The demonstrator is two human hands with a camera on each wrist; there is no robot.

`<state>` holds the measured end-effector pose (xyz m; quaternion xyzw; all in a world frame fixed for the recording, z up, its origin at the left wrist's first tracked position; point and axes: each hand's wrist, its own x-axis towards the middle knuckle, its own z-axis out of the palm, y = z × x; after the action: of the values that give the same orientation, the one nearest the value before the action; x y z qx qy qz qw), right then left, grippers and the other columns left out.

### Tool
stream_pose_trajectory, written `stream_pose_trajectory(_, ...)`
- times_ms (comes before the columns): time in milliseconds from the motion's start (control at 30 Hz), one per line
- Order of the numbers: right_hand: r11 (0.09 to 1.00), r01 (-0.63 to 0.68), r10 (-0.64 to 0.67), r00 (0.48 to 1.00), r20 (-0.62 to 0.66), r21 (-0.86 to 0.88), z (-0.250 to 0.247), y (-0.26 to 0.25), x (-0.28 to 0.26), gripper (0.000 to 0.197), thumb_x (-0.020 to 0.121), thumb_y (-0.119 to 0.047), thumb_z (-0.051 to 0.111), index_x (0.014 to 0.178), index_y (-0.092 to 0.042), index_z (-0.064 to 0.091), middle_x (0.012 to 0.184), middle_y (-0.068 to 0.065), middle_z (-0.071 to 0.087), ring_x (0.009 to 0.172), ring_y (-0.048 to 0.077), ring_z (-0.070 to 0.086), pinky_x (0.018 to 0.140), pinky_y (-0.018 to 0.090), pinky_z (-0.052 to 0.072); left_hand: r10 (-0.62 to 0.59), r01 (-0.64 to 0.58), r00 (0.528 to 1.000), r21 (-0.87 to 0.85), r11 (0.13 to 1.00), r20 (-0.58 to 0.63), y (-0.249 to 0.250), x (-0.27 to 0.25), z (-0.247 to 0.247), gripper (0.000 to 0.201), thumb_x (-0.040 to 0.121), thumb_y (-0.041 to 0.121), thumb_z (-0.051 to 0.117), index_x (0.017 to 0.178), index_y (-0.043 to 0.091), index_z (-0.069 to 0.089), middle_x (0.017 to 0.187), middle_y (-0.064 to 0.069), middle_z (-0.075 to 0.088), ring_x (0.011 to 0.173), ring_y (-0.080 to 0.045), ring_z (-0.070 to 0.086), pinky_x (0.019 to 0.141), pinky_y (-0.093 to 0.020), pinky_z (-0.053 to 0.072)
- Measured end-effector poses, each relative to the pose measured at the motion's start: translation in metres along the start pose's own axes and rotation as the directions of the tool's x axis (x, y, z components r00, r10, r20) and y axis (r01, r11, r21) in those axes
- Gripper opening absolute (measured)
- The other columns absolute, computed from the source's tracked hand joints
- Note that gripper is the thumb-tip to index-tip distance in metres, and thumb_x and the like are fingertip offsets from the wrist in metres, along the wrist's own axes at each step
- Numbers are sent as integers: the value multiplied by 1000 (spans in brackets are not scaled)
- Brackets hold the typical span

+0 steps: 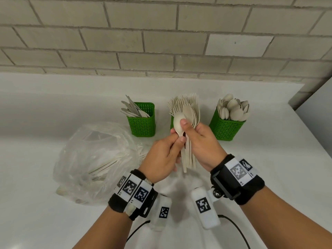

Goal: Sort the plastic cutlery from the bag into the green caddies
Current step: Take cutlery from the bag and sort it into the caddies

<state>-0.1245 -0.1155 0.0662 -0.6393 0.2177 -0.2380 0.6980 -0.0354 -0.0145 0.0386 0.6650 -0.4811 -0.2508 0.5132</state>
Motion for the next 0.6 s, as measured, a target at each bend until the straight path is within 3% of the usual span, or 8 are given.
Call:
stream_pose_trajectory(100,985,59,-67,997,-43,-162,-1,8,3,41,102,-35,44,89,1,59,69,15,60,63,29,60,61,42,49,65,-59,997,113,992,-45,-4,0,2,37,102,32,42,77,8,53,58,0,53,46,-14,52,44,-32,46)
stream_pose_trajectory(133,969,61,-83,993,-86,-239,-2,13,5,38,101,-37,44,88,-5,60,70,7,62,67,21,61,65,40,50,122,-107,989,169,980,-83,-5,0,3,38,101,34,44,74,9,51,55,2,50,46,-12,47,46,-31,42)
stream_pose_trajectory(200,944,27,-73,989,-127,-329,-3,19,6,39,100,-43,43,81,-11,55,63,-1,56,58,13,55,60,36,45,214,-173,968,270,947,-130,-4,1,4,36,95,37,43,68,13,46,52,9,43,47,-8,40,48,-28,35)
stream_pose_trajectory(300,924,40,-56,998,-31,-380,-2,18,2,49,96,-53,41,72,-11,46,53,-5,44,46,6,43,49,26,38,232,-180,968,382,906,-94,-6,3,1,28,92,36,40,70,19,44,57,12,42,50,-9,39,49,-30,34)
stream_pose_trajectory(367,903,102,-77,994,75,-418,0,10,-3,41,94,-47,47,68,-15,45,51,-12,44,47,1,44,51,16,36,208,-173,977,414,894,-40,-8,4,-4,22,90,35,38,73,22,43,60,11,44,52,-13,43,50,-31,35)
stream_pose_trajectory(433,896,134,-87,988,129,-423,-3,10,-2,36,96,-37,52,66,-17,49,53,-14,51,53,-1,48,55,15,39,187,-196,980,383,903,62,-9,4,-7,18,92,30,41,76,24,45,62,13,46,54,-8,45,53,-31,36)
stream_pose_trajectory(533,878,101,-72,994,78,-469,-13,16,3,50,93,-50,53,67,-7,54,58,-3,56,57,5,52,58,28,45,118,-152,978,201,968,174,-5,1,-10,15,89,26,54,75,23,48,60,13,46,55,-4,46,56,-28,41)
stream_pose_trajectory(600,844,69,-70,997,18,-532,-18,21,2,48,93,-49,53,64,-11,53,54,-6,54,52,5,50,58,26,41,25,-22,997,-44,999,79,-2,1,-14,15,80,31,62,74,25,49,68,10,51,66,-15,54,67,-44,51)
